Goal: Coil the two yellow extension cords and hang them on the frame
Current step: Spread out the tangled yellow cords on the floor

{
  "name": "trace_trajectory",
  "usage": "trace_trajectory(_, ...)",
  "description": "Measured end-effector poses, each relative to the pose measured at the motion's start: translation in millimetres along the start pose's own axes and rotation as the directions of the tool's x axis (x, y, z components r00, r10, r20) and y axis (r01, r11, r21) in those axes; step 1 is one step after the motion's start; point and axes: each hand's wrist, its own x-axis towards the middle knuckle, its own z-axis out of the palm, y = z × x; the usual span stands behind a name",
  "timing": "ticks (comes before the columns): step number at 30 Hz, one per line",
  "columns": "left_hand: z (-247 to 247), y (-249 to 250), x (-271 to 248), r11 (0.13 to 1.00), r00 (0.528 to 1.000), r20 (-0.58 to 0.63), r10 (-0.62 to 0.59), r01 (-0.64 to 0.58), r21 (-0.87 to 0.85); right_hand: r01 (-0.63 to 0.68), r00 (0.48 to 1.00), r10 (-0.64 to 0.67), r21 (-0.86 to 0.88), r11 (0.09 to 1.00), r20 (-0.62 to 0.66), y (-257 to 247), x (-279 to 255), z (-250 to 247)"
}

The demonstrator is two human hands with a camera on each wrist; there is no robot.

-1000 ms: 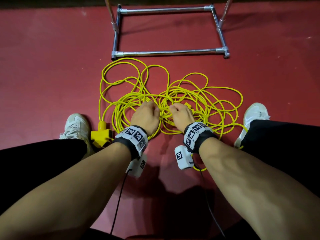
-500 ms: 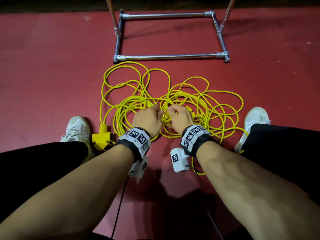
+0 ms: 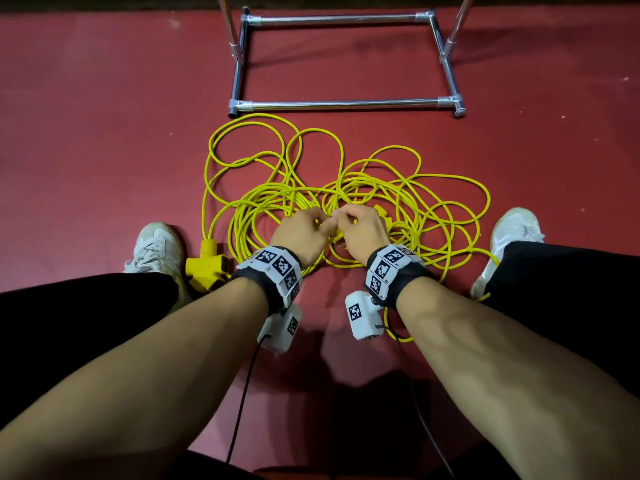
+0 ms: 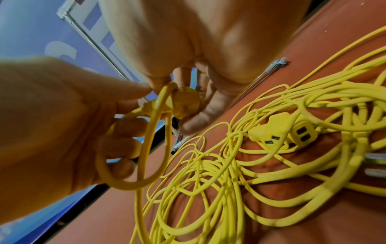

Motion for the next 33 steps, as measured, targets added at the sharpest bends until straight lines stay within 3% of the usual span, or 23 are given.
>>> trace_trajectory(5, 3.9, -5.9, 2.8, 0.996, 0.998, -0.01, 0.057, -0.056, 0.072, -0.01, 1.0, 0.01, -0.028, 1.0, 0.001, 5.2, -2.7, 2.8)
trace_trajectory(11, 2.1, -10.9, 4.7, 0.999, 0.993, -0.104, 0.046, -0.046, 0.005, -0.144, 0.989, 0.135, 0.209, 0.967, 0.057, 4.9, 0.5, -1.1)
trace_trajectory(14, -1.3, -16.6, 7.5, 0.992, 0.98, -0.2, 0.017, -0.041, -0.117, -0.235, 0.972, 0.231, 0.191, 0.953, 0.043, 17.3, 2.3, -1.9)
trace_trajectory(18, -3.1, -25.8, 8.6, 0.934, 0.954, -0.276, -0.114, 0.008, -0.357, -0.4, 0.916, 0.401, 0.073, 0.913, 0.009, 38.0, -1.2, -1.7)
trace_trajectory(23, 4.2, -38.6, 6.1, 0.816, 0.948, -0.12, -0.296, 0.186, -0.548, -0.468, 0.882, 0.47, -0.051, 0.882, 0.04, 45.3, -6.1, 1.9)
trace_trajectory(28, 2.5, -50.7, -4.2, 0.838, 0.95, -0.044, -0.309, 0.25, -0.485, -0.398, 0.912, 0.403, -0.077, 0.914, 0.074, 44.5, -3.3, 4.2)
trace_trajectory(33, 1.1, -56.3, -9.7, 0.655, 0.945, 0.067, -0.32, 0.271, -0.705, -0.367, 0.928, 0.37, -0.068, 0.928, 0.034, 42.9, 0.5, 5.8)
